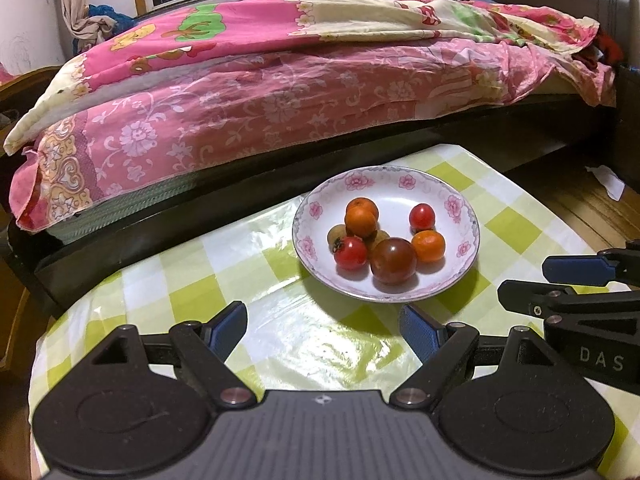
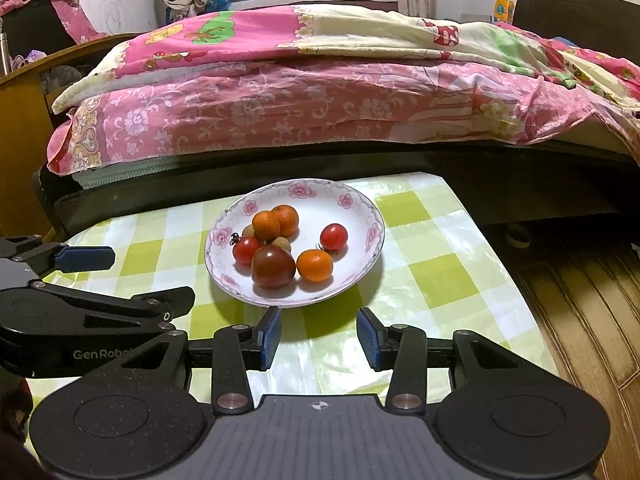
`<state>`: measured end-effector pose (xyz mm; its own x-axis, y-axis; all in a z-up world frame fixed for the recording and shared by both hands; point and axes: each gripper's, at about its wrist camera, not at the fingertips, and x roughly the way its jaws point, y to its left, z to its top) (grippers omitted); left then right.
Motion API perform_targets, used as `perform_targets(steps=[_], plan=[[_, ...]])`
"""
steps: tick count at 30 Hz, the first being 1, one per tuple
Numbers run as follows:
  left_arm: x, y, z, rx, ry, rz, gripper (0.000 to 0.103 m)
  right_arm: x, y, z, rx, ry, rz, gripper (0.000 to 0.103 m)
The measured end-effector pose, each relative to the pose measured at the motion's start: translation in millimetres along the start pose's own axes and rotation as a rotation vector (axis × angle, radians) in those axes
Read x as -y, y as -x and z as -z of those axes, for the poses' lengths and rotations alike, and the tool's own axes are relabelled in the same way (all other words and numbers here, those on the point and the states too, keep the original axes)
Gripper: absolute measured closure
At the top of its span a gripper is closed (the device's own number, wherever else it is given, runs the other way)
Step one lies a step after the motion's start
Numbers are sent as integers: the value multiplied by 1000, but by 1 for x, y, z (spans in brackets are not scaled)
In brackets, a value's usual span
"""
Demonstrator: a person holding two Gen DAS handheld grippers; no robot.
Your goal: Organize fruits
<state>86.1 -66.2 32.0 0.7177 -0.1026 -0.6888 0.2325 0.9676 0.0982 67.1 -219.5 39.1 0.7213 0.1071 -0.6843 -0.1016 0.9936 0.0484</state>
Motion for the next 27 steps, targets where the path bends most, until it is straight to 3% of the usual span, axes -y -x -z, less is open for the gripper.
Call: perform_targets(steps=[27], plan=[[8,40,27,-6,25,17,12,-6,36,27,-15,-38,34,65]])
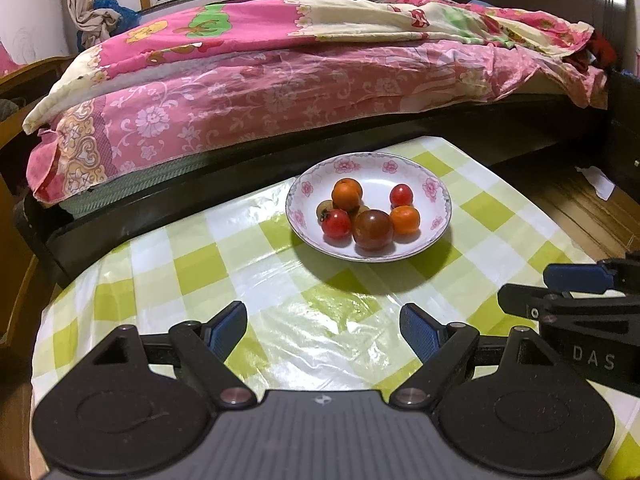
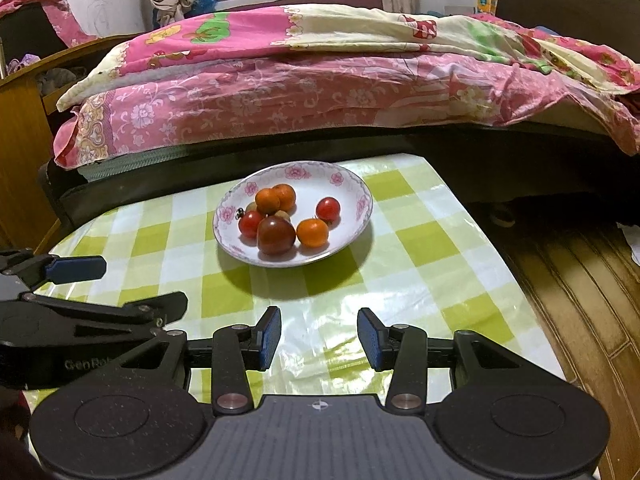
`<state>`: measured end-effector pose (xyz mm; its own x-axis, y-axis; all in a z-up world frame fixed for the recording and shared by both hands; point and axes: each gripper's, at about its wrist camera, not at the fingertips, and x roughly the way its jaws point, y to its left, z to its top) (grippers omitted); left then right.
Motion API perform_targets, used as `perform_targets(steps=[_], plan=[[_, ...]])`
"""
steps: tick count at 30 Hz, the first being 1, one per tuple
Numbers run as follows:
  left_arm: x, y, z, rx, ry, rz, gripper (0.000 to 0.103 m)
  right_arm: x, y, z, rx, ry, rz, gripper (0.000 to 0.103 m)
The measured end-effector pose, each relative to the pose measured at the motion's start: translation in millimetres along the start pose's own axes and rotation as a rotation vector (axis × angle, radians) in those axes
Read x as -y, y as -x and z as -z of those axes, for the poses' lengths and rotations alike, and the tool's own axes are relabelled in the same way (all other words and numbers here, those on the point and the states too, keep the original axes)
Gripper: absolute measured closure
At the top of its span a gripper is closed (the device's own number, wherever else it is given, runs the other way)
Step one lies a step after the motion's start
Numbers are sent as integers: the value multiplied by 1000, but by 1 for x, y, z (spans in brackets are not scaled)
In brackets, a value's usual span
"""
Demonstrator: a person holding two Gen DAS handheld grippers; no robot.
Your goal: Organize fruits
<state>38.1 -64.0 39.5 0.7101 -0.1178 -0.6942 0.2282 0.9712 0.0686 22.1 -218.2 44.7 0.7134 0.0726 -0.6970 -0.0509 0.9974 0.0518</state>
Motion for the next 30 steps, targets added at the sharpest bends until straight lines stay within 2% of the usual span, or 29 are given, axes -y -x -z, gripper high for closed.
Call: perform_targets(steps=[7,11,30], plan=[[4,6,7,-1,-13,7,12,1,7,9,-9,-11,13,64],[8,9,11,-7,-27,10,12,1,11,13,-10,-13,23,60],[8,22,23,-16,-26,-1,12,-6,20,26,-28,-2,17,59]])
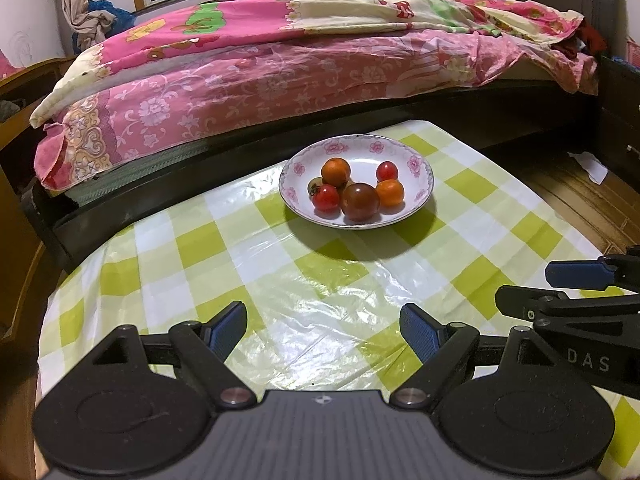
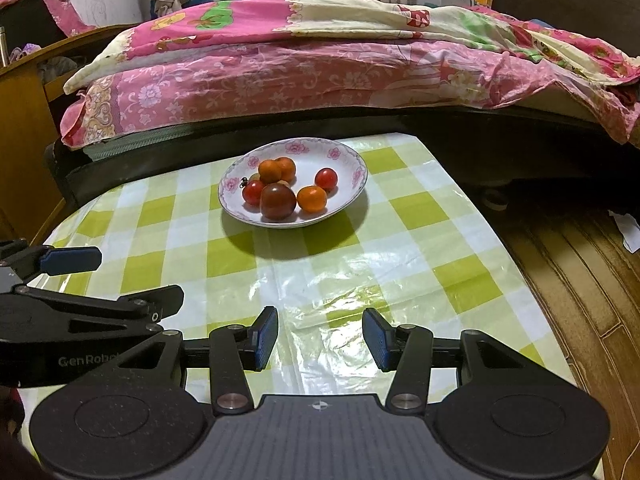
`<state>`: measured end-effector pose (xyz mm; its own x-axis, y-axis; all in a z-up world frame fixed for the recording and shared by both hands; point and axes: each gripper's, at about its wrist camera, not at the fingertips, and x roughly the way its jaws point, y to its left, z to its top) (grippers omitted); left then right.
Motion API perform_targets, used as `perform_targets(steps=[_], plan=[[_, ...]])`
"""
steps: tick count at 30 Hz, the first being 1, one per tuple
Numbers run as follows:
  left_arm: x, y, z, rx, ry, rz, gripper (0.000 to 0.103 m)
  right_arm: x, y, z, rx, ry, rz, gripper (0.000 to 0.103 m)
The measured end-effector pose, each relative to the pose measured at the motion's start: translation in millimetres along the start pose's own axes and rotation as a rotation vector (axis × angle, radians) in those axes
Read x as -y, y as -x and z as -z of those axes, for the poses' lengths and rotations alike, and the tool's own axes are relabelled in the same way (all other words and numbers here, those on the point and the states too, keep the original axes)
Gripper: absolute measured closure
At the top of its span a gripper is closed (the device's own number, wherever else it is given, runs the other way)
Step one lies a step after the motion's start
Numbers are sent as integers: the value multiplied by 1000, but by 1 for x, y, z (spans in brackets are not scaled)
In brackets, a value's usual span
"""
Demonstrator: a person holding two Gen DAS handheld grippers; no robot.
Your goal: Organize fruits
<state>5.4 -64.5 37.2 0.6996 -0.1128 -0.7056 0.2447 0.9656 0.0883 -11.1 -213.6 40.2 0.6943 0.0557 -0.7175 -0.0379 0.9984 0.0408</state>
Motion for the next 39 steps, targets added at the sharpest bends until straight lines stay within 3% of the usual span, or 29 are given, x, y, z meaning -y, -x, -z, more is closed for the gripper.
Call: perform_targets(steps=[39], plan=[[5,16,12,4,-18,-4,12,-6,11,12,-13,8,13,59]])
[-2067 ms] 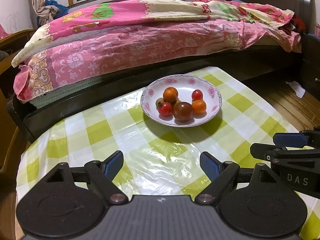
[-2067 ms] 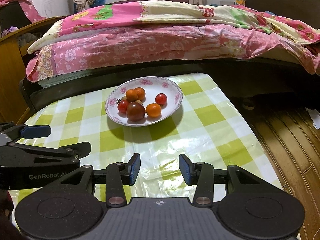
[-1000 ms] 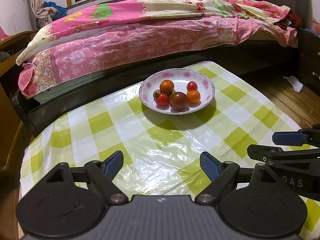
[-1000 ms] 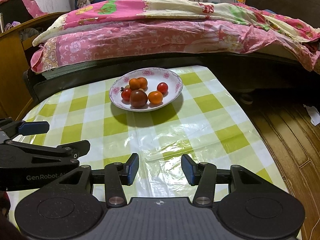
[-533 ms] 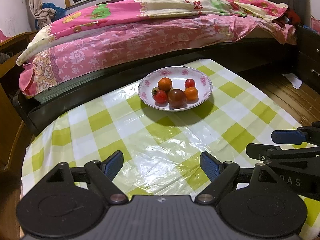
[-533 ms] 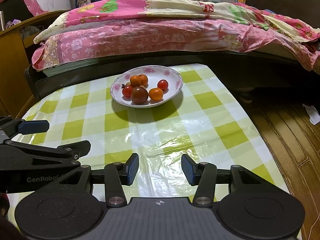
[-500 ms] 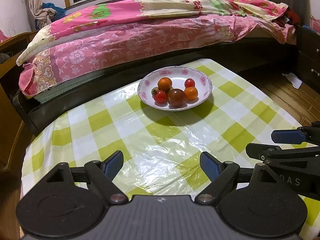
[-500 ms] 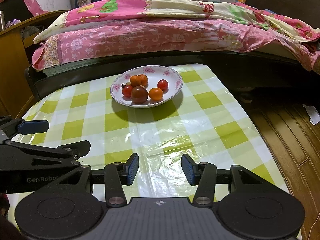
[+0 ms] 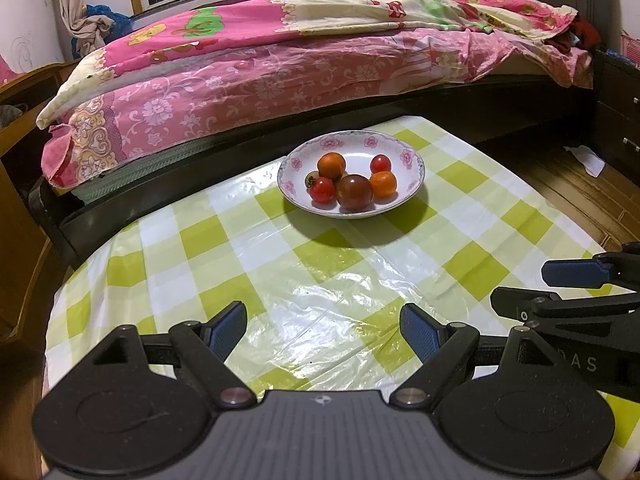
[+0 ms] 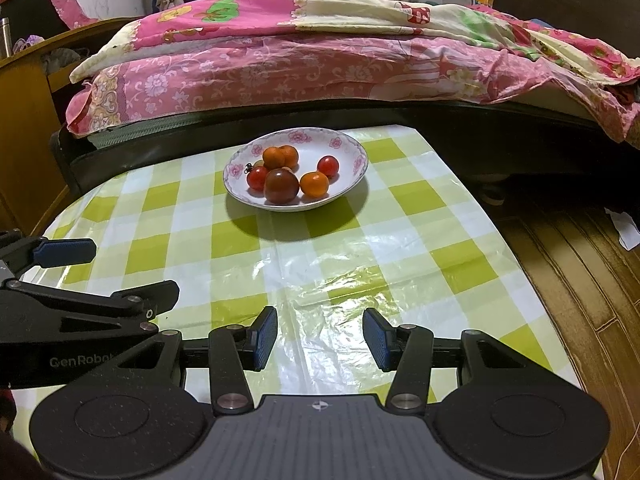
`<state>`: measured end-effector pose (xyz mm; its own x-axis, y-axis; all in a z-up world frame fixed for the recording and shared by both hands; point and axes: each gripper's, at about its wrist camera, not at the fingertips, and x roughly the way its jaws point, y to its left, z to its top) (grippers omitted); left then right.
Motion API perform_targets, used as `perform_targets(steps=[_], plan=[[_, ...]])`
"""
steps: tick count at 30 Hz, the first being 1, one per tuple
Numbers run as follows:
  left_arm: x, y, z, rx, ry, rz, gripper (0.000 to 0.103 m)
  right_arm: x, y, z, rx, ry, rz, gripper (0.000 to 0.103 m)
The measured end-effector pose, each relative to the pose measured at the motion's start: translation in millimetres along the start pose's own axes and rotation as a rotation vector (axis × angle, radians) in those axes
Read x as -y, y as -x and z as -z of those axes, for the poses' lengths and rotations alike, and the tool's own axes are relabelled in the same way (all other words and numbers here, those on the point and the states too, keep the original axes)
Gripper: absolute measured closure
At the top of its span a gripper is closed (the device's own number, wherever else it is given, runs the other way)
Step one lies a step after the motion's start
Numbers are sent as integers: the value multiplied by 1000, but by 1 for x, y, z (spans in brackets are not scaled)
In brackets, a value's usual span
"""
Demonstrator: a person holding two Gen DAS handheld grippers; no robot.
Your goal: Organize fruits
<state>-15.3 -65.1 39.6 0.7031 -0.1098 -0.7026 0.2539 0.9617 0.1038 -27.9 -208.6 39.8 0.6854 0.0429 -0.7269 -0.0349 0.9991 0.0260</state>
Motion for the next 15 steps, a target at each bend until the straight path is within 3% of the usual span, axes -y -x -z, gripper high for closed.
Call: perform_targets(steps=[15], plan=[[-1,5,2,8,-1,0,12,-2,1,2,-5,6,2,59]])
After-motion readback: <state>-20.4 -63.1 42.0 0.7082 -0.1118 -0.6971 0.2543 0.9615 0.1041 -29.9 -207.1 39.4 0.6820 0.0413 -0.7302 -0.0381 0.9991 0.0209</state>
